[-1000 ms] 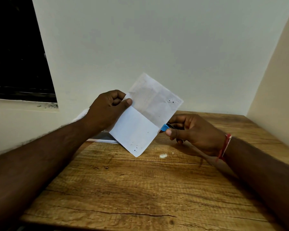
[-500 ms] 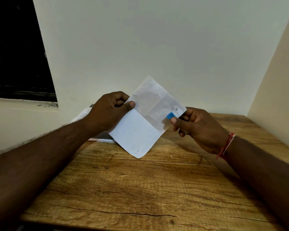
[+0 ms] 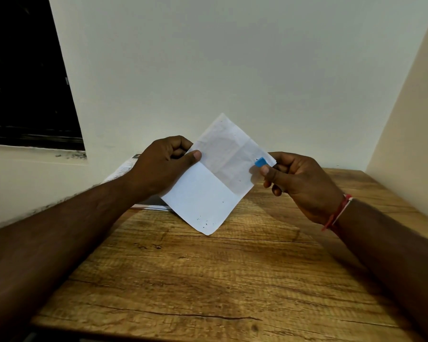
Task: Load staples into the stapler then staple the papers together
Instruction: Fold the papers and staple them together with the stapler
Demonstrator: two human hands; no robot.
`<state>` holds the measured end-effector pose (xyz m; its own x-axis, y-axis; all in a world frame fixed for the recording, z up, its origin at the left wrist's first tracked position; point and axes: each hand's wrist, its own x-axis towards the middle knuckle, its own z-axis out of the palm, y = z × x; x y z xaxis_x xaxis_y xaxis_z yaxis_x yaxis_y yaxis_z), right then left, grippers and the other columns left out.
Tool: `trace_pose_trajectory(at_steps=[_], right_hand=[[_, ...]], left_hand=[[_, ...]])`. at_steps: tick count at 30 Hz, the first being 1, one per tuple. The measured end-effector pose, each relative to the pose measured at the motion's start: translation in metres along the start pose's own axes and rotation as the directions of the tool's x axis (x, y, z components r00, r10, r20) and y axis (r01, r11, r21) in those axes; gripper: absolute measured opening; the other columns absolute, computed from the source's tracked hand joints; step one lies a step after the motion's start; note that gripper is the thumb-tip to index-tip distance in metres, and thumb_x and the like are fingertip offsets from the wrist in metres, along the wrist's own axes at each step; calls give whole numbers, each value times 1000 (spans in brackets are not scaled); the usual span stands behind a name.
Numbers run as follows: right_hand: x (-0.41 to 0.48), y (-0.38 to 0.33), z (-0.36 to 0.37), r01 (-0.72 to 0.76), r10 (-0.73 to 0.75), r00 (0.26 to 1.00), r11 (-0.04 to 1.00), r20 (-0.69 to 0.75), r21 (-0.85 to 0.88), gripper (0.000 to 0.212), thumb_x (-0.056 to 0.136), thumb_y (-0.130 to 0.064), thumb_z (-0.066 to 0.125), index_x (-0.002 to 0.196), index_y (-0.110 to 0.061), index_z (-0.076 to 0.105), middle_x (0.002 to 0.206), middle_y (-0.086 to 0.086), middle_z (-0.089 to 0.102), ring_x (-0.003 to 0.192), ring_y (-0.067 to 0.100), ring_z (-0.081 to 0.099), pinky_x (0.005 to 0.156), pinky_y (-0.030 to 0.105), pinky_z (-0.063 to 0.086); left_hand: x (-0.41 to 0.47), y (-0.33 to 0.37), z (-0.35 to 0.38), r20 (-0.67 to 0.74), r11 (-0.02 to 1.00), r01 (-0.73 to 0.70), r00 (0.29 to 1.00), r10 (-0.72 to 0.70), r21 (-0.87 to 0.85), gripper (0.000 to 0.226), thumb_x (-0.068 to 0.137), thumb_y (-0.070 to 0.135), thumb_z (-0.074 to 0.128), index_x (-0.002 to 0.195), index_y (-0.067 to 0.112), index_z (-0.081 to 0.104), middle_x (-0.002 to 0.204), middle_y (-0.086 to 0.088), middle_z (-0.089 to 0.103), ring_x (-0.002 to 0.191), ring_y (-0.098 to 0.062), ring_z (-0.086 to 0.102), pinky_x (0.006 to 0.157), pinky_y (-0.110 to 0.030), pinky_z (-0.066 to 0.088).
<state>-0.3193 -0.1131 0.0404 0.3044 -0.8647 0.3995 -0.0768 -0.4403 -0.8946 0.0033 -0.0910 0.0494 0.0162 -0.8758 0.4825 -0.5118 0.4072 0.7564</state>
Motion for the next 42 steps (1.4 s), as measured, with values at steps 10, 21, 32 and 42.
trace_pose_trajectory(at_steps=[10, 21, 32, 42], right_hand=[[2, -3, 1, 28, -33, 998, 996, -58, -90, 15, 103, -11, 74, 114, -18, 80, 77, 3, 78, 66, 13, 66, 59, 33, 48], [2, -1, 2, 25, -35, 994, 995, -108, -93, 19, 97, -20, 81, 116, -17, 82, 89, 13, 82, 70, 18, 69, 61, 35, 52], [-4, 5, 13, -81, 81, 994, 997, 79, -2, 10, 99, -11, 76, 109, -10, 79, 75, -1, 76, 65, 12, 65, 59, 27, 50], [-3, 6, 13, -78, 81, 995, 996, 57, -41, 19, 98, -14, 78, 115, -6, 79, 83, 12, 73, 70, 17, 67, 59, 29, 51]], left_hand=[[-1, 1, 3, 4, 1000, 6, 1000, -6, 6, 18, 106, 34, 77, 101, 17, 76, 90, 0, 86, 76, -11, 79, 67, -24, 58], [-2, 4, 6, -5, 999, 33, 999, -33, -38, 17, 107, 34, 76, 101, 18, 76, 89, 2, 86, 74, -11, 79, 64, -20, 58], [0, 0, 3, -19, 990, 47, 999, -50, -132, 23, 107, 33, 76, 106, 10, 76, 97, -12, 86, 87, -34, 83, 79, -40, 61], [1, 0, 3, -21, 995, 33, 999, -35, -97, 21, 107, 35, 76, 103, 15, 76, 93, -7, 86, 78, -16, 80, 72, -32, 61]])
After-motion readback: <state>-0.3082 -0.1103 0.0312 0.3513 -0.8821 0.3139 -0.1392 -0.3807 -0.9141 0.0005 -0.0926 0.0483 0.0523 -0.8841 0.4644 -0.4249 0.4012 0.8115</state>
